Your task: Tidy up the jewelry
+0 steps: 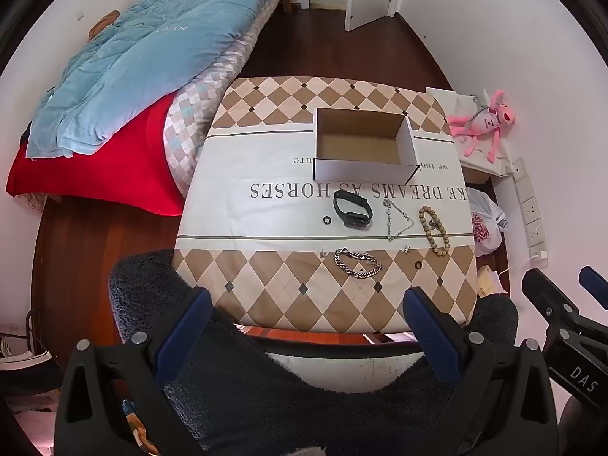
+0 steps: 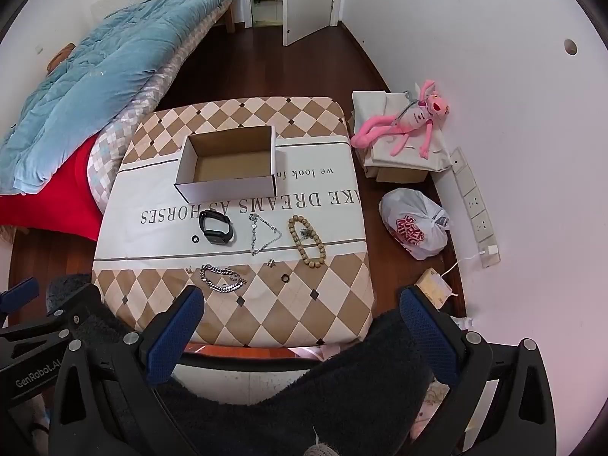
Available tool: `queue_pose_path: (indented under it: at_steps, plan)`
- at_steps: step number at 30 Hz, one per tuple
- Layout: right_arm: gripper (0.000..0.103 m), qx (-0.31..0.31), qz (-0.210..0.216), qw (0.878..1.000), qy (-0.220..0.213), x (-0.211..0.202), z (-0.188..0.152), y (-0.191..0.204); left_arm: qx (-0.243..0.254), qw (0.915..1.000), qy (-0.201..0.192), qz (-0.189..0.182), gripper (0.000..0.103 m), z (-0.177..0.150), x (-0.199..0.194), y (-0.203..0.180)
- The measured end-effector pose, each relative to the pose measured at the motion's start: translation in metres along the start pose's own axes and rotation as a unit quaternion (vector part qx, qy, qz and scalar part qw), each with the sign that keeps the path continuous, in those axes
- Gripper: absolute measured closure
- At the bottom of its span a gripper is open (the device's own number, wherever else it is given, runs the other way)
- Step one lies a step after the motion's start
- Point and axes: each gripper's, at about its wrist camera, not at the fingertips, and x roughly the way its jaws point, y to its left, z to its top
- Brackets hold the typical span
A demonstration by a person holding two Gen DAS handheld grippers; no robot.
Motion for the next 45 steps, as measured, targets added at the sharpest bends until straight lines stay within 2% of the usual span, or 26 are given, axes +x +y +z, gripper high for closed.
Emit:
queue_pose_path:
  at_steps: [45]
  plan:
    - [0.000,-0.003,-0.007,1.000,-0.004,-0.005,0.004,-0.001,0.007,0.9999,-0.014,0.003,0.000,0.012,-0.014,-0.003]
